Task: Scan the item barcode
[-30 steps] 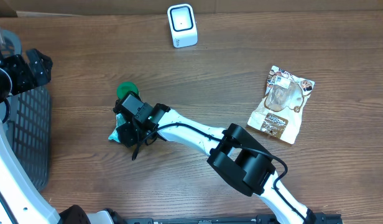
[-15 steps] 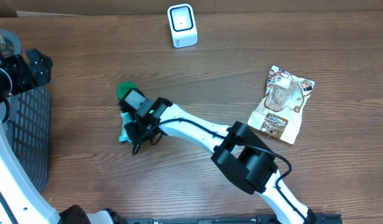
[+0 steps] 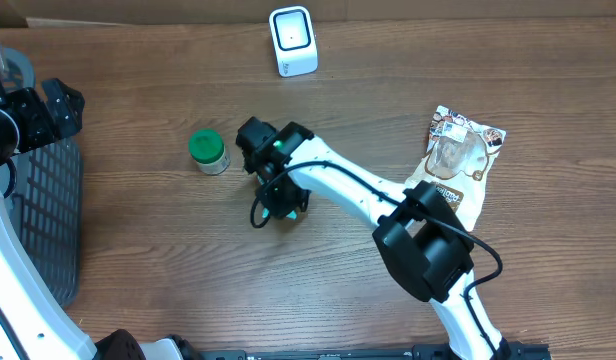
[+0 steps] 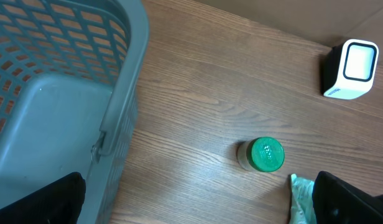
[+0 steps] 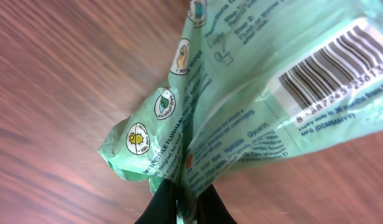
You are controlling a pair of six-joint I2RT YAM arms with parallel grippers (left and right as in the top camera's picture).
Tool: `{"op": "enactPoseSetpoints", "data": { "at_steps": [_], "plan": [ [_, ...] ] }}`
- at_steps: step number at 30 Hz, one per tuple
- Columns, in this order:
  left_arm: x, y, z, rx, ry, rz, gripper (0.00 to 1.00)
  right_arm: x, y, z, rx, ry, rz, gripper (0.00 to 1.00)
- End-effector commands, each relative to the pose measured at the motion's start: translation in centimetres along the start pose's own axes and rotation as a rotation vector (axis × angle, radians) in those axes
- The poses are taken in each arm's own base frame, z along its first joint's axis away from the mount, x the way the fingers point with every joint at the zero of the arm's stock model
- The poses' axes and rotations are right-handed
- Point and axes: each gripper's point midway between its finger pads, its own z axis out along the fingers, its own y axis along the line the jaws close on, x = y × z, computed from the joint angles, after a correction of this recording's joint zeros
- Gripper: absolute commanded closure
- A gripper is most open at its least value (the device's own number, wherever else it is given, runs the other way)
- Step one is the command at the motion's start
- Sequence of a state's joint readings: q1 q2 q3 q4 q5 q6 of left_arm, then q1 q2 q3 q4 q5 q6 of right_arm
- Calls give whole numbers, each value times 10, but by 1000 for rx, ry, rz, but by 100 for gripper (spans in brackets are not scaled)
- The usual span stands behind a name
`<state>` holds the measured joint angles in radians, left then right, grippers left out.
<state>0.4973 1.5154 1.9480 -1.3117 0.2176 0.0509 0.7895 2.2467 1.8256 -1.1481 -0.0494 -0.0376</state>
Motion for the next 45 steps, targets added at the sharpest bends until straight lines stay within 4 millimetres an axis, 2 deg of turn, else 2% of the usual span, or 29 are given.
{"op": "enactPoseSetpoints", "data": {
  "at_steps": [1,4,7,9,11,15,16,18,22,28,30,33,34,36,38,40,45],
  "plan": [
    [-1,-4,0,16,-4,-7,0,-3,-38,-17,89,-36,-56,82],
    [-1,-4,0,16,-4,-7,1,-4,-57,-25,87,-42,-2,57],
    [-1,-4,0,16,-4,-7,1,-10,-72,-40,79,-67,101,52],
    [-1,-4,0,16,-4,-7,0,-18,-75,-53,39,-101,168,52],
    [-1,-4,0,16,-4,-7,0,-30,-69,-64,-36,-146,222,56],
    [-1,-4,0,16,-4,-7,0,-50,-58,-71,-140,-215,354,79],
    [-1,-4,0,16,-4,-7,0,-52,-57,-69,-148,-221,406,87],
    [-1,-4,0,16,-4,-7,0,-52,-56,-62,-145,-210,502,96],
    [-1,-4,0,16,-4,-7,1,-42,-54,-40,-107,-155,681,96],
    [-1,-4,0,16,-4,-7,1,-11,-50,12,-47,-54,843,95],
    [-1,-4,0,16,-4,-7,0,-3,-47,24,-55,-32,846,91],
    [-1,-4,0,16,-4,-7,0,8,-48,31,-46,0,861,79],
    [-1,-4,0,16,-4,-7,0,8,-49,31,-45,3,862,74],
    [-1,-4,0,16,-4,-7,1,7,-50,30,-53,-4,820,56],
    [-1,-4,0,16,-4,-7,0,1,-47,30,-93,-19,725,38],
    [-1,-4,0,16,-4,-7,0,-8,-43,28,-147,-48,578,29],
    [-1,-4,0,16,-4,-7,1,-19,-44,27,-147,-119,225,21]
  ]
}}
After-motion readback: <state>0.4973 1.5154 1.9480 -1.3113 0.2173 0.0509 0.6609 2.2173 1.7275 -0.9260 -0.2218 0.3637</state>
